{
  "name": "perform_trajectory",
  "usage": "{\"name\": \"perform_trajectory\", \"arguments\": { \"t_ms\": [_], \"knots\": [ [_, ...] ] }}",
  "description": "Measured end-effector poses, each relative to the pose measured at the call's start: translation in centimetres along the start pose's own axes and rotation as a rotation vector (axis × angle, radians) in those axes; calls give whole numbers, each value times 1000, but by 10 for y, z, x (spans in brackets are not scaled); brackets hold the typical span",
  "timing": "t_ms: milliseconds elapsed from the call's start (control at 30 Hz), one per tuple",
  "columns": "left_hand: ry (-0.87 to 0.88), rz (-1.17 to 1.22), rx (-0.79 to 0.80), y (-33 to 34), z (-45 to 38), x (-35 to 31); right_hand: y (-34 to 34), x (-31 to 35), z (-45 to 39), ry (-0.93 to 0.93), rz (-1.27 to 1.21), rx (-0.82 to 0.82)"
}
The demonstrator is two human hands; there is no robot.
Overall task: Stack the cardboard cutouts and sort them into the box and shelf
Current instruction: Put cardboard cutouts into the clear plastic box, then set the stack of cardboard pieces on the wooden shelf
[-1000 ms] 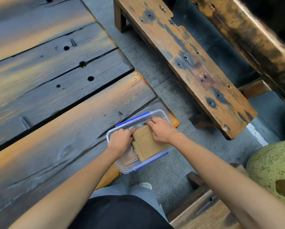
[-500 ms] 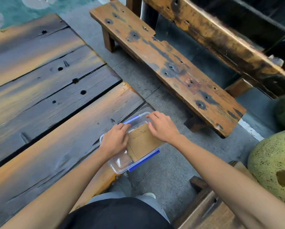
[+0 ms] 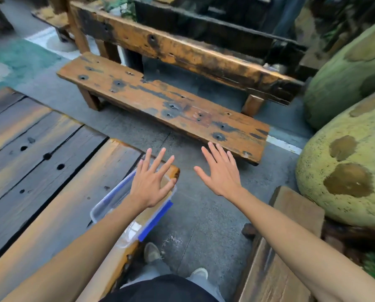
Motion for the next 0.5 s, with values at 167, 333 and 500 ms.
{"name": "perform_trajectory", "arguments": {
  "t_ms": [167,333,500],
  "knots": [
    [150,-9,37,0,-42,-58,-15,-78,34,199,-7,-45],
    [274,-7,55,7,-78,-118,-28,-146,71,365,-39,-86],
    [405,-11,78,23,-107,-182,-43,-204,107,477,-37,-122]
  ]
}}
Point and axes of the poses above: each hand's wrist, its own z-axis away from the middle knuckle, its own y-axis out of the palm, x = y × z, the point moved 3 cm from there along -z, towards the middle knuckle, and after that the axes turned 13 degrees about y, right-handed, at the moved point
